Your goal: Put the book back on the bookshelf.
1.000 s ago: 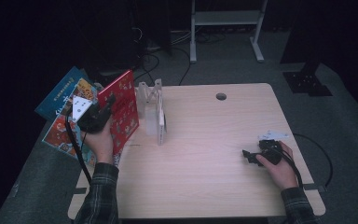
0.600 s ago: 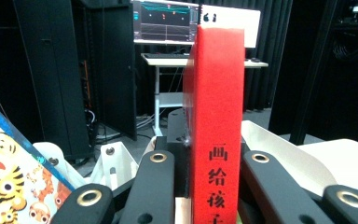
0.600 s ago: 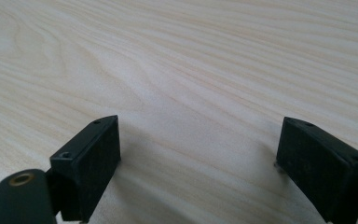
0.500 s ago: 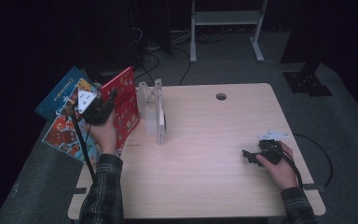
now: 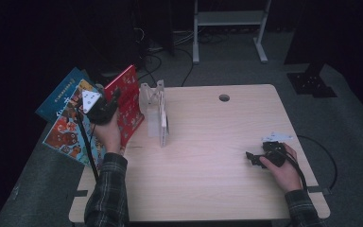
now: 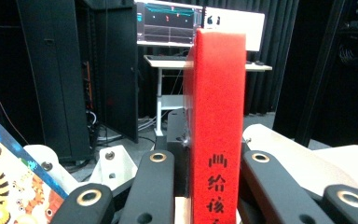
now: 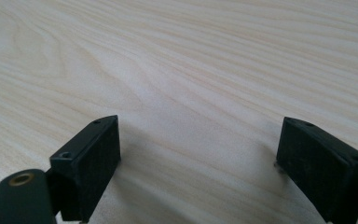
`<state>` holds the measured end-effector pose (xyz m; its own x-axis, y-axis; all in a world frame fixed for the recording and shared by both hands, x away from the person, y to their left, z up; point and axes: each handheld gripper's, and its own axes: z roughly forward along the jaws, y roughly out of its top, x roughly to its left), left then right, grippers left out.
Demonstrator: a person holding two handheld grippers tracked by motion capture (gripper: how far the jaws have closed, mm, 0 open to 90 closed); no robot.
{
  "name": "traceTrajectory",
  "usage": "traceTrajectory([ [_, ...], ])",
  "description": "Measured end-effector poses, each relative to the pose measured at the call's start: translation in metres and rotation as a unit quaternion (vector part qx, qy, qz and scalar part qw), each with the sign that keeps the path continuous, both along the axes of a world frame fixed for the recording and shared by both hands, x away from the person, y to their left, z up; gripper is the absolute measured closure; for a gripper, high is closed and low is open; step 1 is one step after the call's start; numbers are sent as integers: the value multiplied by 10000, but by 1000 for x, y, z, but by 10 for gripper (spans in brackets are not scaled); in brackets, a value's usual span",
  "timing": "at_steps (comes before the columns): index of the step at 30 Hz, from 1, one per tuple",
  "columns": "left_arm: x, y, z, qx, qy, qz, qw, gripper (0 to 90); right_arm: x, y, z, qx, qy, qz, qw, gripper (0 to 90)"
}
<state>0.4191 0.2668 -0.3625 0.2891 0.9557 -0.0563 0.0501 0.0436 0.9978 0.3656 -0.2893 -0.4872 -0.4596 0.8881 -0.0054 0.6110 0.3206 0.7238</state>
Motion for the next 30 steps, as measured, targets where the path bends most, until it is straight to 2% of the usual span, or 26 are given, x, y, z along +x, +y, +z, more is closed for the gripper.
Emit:
traceTrajectory([
  [2,1,-1,-1,69,36,-3,10000,801,0,0,0,3,0,-3,10000,124],
  [9,2,-1,-4,76,287,38,9996,800,0,0,0,0,0,-3,10000,123],
  [20,-3,5,-7,113,478,105,9987,779,0,0,0,-1,0,-5,10000,122],
  [30,-21,10,-2,98,595,102,9981,525,2,1,0,-5,8,14,10000,114],
])
